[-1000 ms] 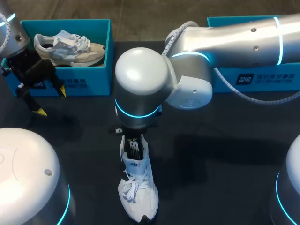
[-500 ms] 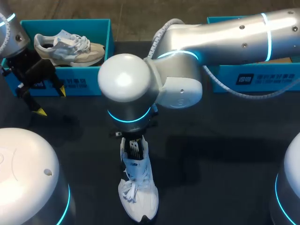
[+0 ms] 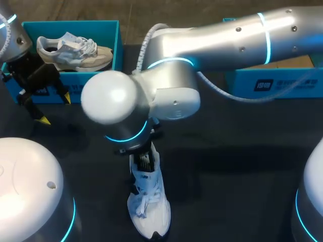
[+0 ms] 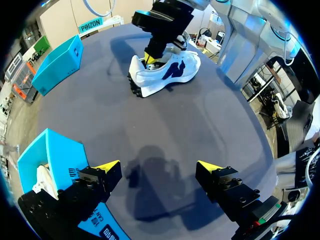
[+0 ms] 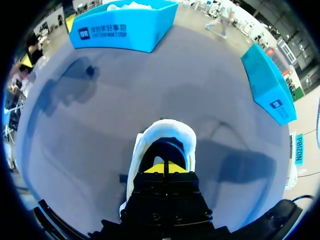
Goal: Take the shoe out of the shoebox, open the shoe tongue, remove and reinsert the insole, then place the shoe into the shoebox
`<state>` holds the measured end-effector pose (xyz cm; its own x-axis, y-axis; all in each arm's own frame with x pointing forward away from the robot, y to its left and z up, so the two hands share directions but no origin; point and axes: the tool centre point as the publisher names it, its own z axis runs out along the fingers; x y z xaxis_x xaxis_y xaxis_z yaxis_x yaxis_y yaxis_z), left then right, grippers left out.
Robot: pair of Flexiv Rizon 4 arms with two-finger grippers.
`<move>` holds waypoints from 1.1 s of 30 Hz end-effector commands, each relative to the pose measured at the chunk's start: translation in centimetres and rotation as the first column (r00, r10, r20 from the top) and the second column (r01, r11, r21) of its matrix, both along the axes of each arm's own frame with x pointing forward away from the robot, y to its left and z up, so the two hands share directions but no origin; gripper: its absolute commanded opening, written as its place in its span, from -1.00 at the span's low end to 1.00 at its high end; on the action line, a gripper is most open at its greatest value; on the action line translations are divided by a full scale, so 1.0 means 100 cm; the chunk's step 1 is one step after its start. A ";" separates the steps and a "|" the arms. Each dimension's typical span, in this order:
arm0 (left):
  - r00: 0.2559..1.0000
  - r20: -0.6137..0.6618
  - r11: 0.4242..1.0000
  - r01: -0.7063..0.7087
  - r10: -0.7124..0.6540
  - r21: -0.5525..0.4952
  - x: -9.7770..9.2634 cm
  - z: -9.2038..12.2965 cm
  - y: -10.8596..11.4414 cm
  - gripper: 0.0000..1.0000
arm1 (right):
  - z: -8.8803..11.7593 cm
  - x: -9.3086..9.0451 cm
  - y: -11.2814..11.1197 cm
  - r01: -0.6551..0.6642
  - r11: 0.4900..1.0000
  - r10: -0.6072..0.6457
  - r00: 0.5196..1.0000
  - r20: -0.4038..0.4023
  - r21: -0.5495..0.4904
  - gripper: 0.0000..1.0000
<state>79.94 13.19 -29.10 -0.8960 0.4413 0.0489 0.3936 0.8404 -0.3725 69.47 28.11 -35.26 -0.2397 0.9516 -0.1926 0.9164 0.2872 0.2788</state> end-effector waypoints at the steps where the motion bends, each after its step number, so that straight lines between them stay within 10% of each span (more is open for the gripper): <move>1: 1.000 0.001 1.000 -0.001 0.001 0.004 -0.001 0.000 0.000 1.00 | 0.001 -0.012 0.007 0.312 0.950 -0.301 0.933 0.195 -0.026 -1.00; 33: 1.000 0.001 1.000 -0.001 0.001 0.004 -0.001 0.000 0.000 1.00 | -0.024 0.001 -0.022 0.370 0.929 -0.358 0.915 0.187 -0.033 -1.00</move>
